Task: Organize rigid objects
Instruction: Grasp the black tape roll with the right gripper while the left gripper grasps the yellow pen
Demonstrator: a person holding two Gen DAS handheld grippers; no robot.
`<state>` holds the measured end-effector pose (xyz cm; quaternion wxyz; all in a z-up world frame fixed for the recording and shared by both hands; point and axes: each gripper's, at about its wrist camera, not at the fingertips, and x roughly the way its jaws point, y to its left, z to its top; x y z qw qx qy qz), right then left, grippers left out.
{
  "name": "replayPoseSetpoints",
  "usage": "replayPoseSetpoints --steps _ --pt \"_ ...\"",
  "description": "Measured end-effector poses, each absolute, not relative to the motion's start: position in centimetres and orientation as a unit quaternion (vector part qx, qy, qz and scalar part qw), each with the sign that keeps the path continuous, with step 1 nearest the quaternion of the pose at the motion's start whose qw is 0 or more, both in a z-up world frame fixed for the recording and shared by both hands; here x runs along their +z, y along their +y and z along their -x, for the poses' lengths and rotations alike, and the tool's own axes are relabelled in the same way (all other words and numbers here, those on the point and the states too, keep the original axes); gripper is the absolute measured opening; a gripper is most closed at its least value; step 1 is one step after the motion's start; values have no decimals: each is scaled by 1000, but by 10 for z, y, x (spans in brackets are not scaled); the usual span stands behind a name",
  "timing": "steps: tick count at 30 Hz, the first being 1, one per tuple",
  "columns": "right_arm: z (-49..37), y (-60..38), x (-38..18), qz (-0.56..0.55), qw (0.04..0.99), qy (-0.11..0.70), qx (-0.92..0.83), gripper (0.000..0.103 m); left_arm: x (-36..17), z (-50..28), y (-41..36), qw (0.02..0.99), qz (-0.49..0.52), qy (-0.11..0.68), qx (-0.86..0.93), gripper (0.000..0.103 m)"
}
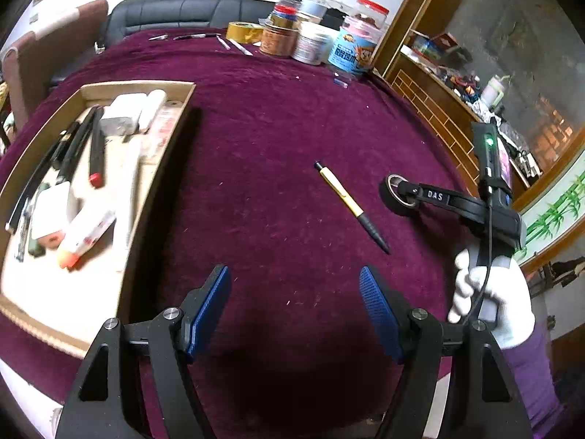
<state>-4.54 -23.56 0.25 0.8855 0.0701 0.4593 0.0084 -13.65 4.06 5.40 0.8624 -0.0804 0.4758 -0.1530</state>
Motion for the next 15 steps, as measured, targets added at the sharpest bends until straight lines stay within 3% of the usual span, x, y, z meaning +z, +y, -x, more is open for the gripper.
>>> replayPoseSetpoints --steps 13,15 --pt "52 -266 1 -124 894 431 -2 11 24 58 -51 852 -2 503 -142 67" --pt "54 -267 0 -129 894 430 0 11 11 49 -67 848 -39 509 -146 56"
